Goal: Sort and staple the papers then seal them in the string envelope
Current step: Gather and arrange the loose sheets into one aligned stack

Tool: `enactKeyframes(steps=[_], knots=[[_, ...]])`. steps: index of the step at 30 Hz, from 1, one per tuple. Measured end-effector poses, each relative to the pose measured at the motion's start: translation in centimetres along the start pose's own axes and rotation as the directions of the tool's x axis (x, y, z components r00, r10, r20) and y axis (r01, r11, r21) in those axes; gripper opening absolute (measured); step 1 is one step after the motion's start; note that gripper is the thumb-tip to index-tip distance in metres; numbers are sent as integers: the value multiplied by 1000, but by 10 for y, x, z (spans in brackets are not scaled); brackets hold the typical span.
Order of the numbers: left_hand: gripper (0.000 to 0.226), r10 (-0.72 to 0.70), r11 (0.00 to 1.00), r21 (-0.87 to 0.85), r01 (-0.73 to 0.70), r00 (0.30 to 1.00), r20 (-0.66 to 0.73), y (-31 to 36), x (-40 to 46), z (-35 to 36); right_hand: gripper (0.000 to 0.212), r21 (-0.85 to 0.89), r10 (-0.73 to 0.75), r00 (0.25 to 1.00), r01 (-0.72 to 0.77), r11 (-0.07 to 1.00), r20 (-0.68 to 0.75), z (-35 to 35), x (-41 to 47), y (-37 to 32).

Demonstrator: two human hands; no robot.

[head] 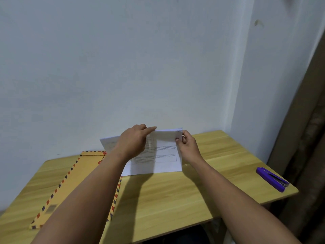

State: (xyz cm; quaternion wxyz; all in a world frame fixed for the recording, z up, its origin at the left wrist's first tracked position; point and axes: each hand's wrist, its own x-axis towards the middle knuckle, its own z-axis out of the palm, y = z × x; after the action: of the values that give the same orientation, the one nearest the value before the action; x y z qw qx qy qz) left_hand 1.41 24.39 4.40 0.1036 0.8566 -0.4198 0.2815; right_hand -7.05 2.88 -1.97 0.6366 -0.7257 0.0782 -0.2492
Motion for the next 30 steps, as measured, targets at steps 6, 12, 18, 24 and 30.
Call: enactKeyframes(steps=[6,12,18,24,30], knots=[[64,24,999,36,-22,998,-58,0,3,-2,26,39,-71,996,72,997,-46,7,-4,-5],[62,32,999,37,-30,998,-56,-3,5,-8,24,69,-83,994,88,994,-73,12,-4,-8],[64,10,1000,13,-10,1000,-9,0,4,-10,21,79,-64,993,72,994,-101,11,-6,-13],[64,-7,999,-31,9,999,49,0,8,-12,28,109,-95,989,108,988,-115,10,-6,-19],[63,-46,992,-118,53,997,67,5,10,-17,27,294,8,998,9,956,-56,12,-7,-32]])
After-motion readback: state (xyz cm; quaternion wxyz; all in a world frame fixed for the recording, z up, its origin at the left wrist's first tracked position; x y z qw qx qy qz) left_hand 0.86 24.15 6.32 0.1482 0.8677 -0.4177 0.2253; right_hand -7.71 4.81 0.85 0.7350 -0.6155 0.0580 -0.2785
